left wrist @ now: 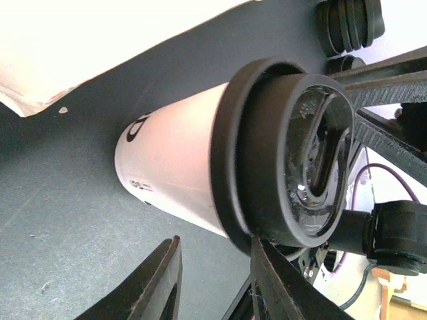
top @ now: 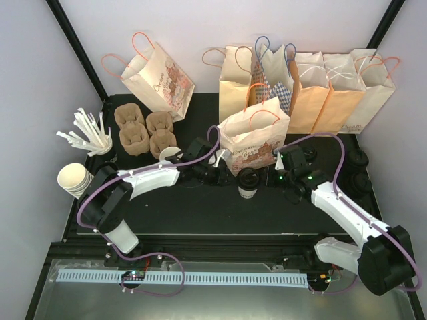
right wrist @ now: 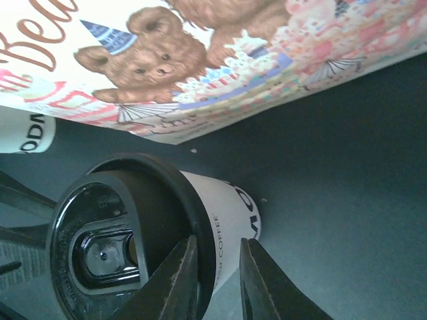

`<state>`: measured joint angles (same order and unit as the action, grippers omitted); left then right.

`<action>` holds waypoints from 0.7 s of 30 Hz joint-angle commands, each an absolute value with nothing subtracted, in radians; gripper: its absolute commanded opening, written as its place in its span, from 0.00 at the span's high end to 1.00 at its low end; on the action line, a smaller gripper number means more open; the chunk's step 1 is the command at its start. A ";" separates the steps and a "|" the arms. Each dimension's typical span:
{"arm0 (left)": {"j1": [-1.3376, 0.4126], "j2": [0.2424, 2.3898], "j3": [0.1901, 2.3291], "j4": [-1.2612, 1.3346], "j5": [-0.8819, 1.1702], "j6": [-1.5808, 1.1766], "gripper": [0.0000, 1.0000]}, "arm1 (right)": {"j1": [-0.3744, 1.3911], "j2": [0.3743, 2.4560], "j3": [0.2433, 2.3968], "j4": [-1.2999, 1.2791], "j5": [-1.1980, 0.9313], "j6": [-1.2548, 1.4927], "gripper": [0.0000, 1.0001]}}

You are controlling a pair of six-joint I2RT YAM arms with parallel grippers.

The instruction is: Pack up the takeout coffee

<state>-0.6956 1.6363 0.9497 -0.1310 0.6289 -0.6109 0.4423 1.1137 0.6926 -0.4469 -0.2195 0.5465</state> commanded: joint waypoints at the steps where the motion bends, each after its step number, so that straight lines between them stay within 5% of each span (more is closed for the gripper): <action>1: -0.695 1.617 0.989 -0.192 0.593 -0.593 0.67 | 0.451 1.117 0.749 -0.587 -0.149 0.507 0.78; 10: -0.696 1.458 0.964 -0.304 0.514 -0.537 0.60 | 0.453 1.073 0.858 -0.762 -0.035 0.424 0.65; 16: -0.695 1.320 0.921 -0.374 0.447 -0.502 0.57 | 0.523 1.045 0.897 -0.764 -0.072 0.408 0.23; 21: -0.692 1.174 0.874 -0.398 0.344 -0.470 0.52 | 0.616 1.105 0.954 -0.770 -0.027 0.437 0.01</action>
